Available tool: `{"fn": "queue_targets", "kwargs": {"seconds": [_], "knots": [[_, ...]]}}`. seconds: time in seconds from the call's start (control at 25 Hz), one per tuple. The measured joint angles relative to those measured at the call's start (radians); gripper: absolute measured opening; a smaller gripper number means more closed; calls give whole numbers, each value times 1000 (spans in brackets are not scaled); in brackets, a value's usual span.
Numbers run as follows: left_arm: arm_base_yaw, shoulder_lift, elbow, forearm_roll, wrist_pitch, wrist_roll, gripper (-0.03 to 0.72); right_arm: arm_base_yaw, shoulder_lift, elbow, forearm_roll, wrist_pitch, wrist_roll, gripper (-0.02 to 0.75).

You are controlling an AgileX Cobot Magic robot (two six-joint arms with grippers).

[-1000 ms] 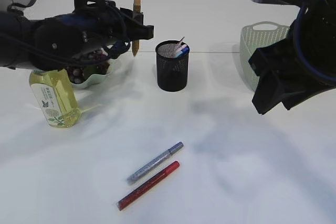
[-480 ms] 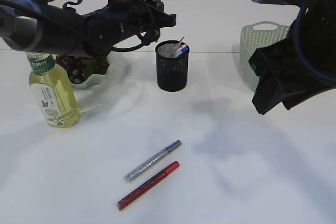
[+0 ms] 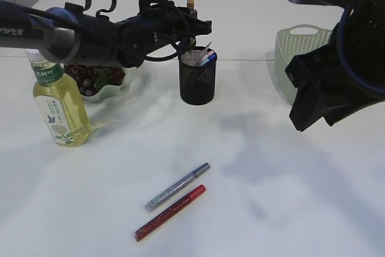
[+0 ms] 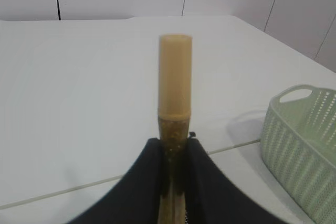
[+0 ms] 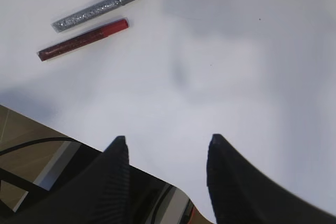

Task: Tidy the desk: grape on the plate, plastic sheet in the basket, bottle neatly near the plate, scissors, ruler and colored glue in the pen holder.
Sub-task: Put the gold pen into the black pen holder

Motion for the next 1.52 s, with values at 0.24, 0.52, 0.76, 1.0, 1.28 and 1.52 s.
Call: {"fn": "queue_targets", "kwargs": {"seconds": [0.24,0.52,0.76,1.0,1.28,1.52], "knots": [[0,48,-57,3,31,-4,87,0,0,0,0,0,0,386],[0,61,-61,4,59,-4,95,0,0,0,-2,0,-1,386],[0,61,-61,19,83,-4,148,0,0,0,-3,0,-2,386],[0,61,-61,20,106,-6,282,0,0,0,-4,0,-2,386],[0,31,-61,36,191,-6,300,0,0,0,-7,0,-4,386],[0,-131,-61,125,470,-6,300,0,0,0,-7,0,-4,386]]}}
